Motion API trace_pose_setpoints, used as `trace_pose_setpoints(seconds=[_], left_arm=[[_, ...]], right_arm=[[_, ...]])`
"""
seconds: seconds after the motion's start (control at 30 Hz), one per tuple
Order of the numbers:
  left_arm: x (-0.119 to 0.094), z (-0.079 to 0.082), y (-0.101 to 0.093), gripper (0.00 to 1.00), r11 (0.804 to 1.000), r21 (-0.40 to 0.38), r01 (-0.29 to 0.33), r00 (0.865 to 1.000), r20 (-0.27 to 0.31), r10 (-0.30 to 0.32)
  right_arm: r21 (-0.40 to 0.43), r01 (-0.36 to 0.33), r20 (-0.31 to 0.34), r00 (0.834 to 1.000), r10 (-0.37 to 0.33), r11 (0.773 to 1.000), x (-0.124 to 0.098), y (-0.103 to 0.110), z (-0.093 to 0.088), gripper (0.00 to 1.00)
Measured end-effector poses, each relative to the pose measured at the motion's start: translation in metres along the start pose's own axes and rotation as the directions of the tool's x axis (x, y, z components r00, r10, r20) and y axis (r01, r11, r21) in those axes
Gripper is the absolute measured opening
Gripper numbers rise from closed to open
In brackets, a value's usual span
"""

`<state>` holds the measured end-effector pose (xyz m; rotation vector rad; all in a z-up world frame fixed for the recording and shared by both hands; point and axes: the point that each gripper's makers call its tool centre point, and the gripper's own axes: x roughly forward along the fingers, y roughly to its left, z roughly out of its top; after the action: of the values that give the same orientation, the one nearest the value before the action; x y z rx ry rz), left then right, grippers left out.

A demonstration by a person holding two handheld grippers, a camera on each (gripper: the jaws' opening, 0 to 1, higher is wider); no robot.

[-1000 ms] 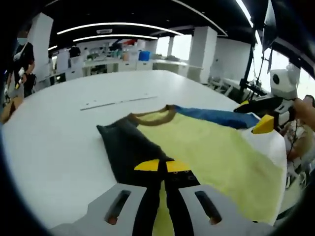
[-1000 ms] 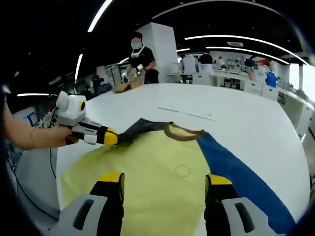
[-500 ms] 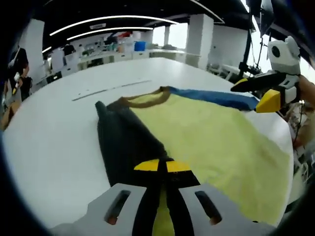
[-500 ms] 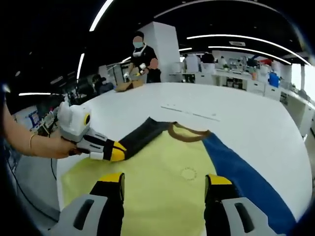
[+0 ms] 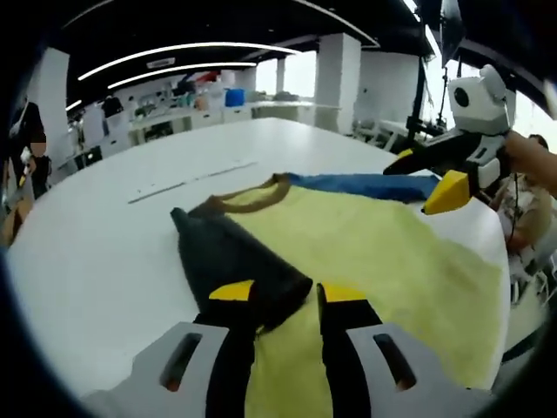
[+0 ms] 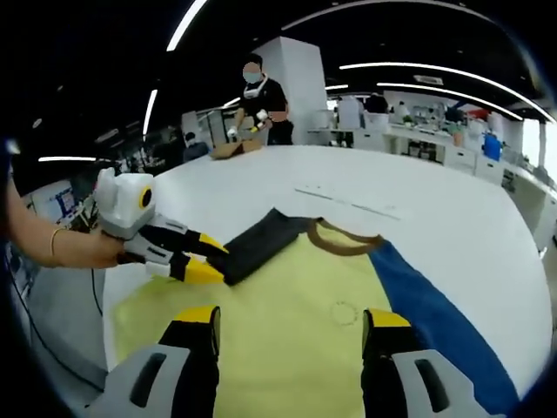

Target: Fold the garment on the visible template until the final outline fits inside the template.

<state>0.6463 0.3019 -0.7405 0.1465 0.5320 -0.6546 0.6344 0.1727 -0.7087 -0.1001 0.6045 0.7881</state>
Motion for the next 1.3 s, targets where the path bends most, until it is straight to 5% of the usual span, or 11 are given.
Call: trace_pose_setpoints(seconds=[0.43, 0.93, 1.3], left_arm=[[-0.040, 0.000, 0.030, 0.68, 0.997, -0.063, -0.039, 0.999, 0.034, 0.041], [-0.070, -0.010, 0.059, 0.86, 0.987, -0.098, -0.127, 0.989, 0.063, 0.133], [-0.085, -0.015, 0.070, 0.93, 0.983, -0.098, -0.155, 0.984, 0.076, 0.162]], right_arm=[[-0.076, -0.070, -0.010, 0.998, 0.070, 0.995, 0.021, 0.022, 0.014, 0.55], [-0.193, -0.162, -0.025, 0.987, 0.161, 0.968, 0.068, 0.057, 0.027, 0.43], [-0.321, -0.191, -0.098, 0.981, 0.168, 0.928, 0.103, 0.070, 0.011, 0.29]])
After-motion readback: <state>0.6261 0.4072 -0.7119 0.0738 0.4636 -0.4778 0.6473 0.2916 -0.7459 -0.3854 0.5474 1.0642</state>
